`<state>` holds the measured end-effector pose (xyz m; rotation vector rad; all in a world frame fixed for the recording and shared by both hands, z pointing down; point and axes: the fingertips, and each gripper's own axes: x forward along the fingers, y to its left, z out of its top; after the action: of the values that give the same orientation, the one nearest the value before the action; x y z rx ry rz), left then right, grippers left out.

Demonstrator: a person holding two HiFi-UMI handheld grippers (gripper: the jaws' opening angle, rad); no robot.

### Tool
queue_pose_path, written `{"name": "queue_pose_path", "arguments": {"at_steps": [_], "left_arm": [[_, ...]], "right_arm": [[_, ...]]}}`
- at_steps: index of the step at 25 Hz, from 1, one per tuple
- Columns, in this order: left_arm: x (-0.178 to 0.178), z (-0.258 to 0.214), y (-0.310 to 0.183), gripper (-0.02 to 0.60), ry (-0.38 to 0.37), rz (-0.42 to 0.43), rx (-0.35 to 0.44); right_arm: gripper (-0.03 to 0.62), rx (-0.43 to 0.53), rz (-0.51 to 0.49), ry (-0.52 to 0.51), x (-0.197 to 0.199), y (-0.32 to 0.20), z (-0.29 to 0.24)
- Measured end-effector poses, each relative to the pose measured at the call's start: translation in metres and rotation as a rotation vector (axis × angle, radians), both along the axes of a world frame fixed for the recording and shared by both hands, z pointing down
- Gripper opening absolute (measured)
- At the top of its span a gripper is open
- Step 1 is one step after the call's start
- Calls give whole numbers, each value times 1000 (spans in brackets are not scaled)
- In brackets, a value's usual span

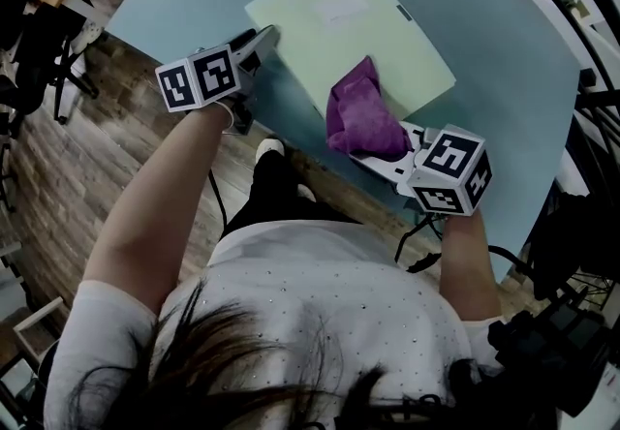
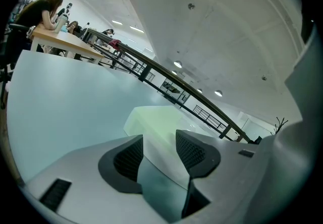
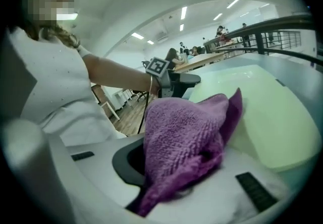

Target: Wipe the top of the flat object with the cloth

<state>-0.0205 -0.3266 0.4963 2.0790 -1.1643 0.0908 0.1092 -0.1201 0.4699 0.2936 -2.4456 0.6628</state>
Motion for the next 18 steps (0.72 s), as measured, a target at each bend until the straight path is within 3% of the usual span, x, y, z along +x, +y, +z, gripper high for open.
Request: {"name": "queue_pose_path", "arguments": {"at_steps": [8, 15, 18], "left_arm": [[0, 0, -3, 201, -10, -4, 8], [0, 0, 1, 201, -5, -2, 6], [-1, -2, -2, 201, -15, -12, 20]], "right_arm": [[34, 1, 285, 44, 79, -56, 3], [34, 110, 651, 168, 159, -117, 4], [34, 154, 715, 213, 167, -128, 3]]}}
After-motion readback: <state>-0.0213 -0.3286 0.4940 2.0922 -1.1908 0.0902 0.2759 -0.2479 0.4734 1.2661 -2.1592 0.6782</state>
